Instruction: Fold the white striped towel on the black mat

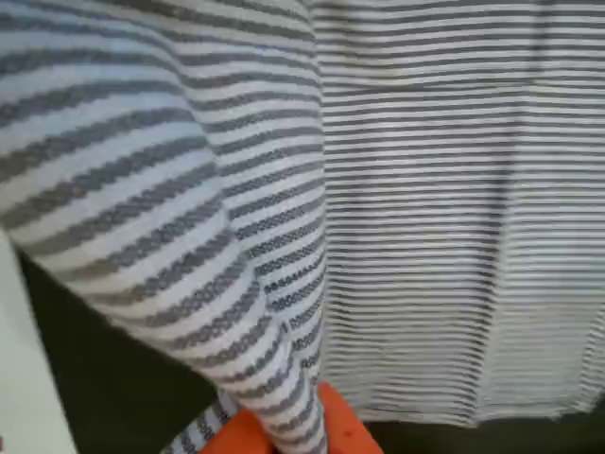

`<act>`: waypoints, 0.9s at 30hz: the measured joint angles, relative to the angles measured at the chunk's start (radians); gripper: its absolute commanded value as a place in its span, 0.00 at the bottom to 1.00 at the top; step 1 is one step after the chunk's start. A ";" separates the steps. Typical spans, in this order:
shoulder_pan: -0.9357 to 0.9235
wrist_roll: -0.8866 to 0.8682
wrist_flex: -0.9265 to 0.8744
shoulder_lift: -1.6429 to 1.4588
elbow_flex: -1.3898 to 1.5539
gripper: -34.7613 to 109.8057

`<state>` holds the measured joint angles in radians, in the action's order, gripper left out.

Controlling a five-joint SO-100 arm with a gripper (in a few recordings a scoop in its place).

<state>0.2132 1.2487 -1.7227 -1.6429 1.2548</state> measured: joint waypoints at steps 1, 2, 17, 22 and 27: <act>-0.032 0.023 0.002 -0.017 0.021 0.24; -0.066 0.046 0.014 -0.034 0.043 0.24; -0.512 0.308 0.216 0.029 0.196 0.24; -0.591 0.345 0.342 0.092 0.262 0.29; -0.650 0.357 0.448 0.135 0.316 0.35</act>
<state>-0.4372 1.6061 -1.2747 -1.5079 1.5708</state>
